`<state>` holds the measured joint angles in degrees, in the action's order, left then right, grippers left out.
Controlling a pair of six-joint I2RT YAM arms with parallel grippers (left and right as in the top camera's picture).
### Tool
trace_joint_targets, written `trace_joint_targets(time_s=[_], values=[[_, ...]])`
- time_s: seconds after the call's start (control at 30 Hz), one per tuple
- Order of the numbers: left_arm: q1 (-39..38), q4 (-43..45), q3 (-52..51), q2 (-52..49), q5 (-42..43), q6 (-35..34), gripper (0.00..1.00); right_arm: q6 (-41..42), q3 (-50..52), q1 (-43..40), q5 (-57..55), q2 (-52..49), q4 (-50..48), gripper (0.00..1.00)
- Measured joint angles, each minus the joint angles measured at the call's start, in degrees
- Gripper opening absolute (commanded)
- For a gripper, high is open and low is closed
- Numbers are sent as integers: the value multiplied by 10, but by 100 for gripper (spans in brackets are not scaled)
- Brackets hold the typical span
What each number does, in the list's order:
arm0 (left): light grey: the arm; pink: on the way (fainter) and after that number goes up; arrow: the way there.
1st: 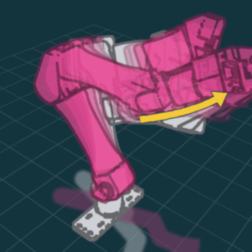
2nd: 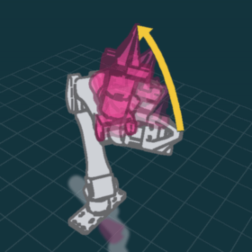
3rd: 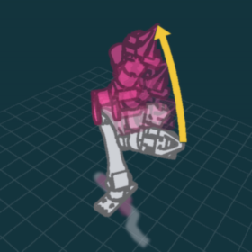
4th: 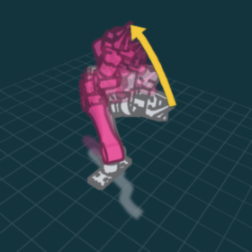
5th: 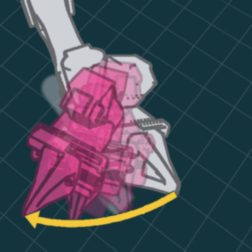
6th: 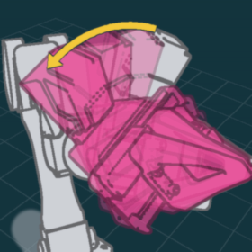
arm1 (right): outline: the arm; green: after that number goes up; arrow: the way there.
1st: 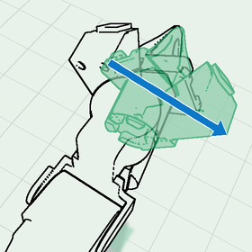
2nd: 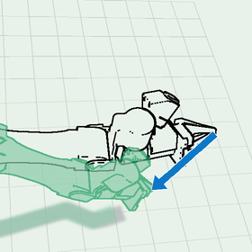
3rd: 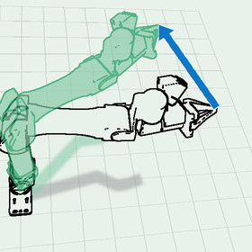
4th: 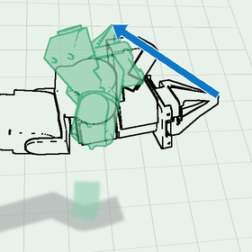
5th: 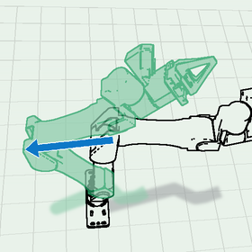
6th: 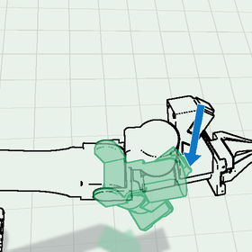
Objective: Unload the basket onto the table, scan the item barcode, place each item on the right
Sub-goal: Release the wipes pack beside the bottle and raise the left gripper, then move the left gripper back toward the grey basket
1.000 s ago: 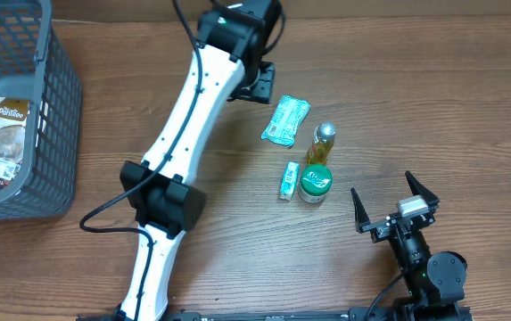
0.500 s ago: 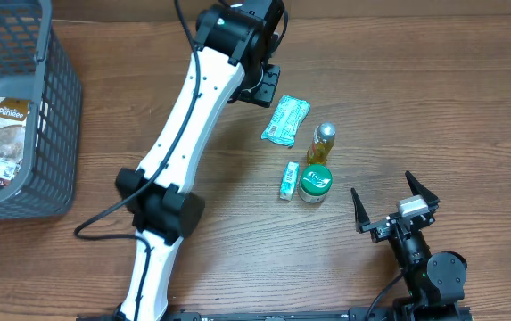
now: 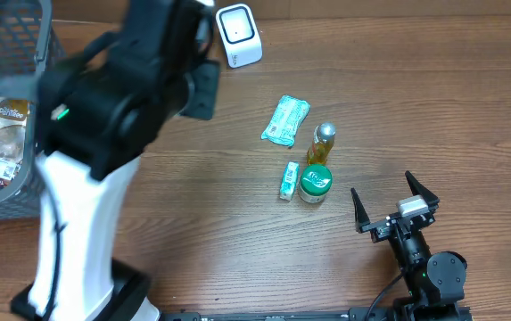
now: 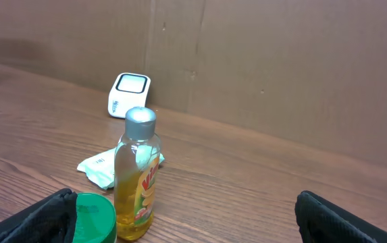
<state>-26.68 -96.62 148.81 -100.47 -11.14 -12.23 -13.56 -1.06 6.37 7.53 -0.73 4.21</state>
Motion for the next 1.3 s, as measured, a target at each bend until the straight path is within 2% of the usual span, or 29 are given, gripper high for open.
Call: trace_joint_targets(time_s=[0.3, 0.57, 0.7, 0.73, 0.83, 0.97, 1.1, 1.3], values=[[2, 0, -29, 49, -7, -12, 51, 0, 0, 0, 0, 0, 0, 100], [2, 2, -190, 126, -47, -51, 53, 0, 0, 0, 0, 0, 1, 100], [2, 43, -277, 185, -63, -73, 59, 0, 0, 0, 0, 0, 0, 100], [2, 61, -302, 207, -66, -76, 68, 0, 0, 0, 0, 0, 0, 100], [4, 103, -360, 257, -71, -85, 75, 0, 0, 0, 0, 0, 0, 100], [9, 135, -430, 307, -76, -89, 77, 0, 0, 0, 0, 0, 1, 100], [9, 172, -490, 309, -78, -91, 80, 0, 0, 0, 0, 0, 1, 100], [9, 216, -541, 281, -77, -92, 96, 0, 0, 0, 0, 0, 0, 100]])
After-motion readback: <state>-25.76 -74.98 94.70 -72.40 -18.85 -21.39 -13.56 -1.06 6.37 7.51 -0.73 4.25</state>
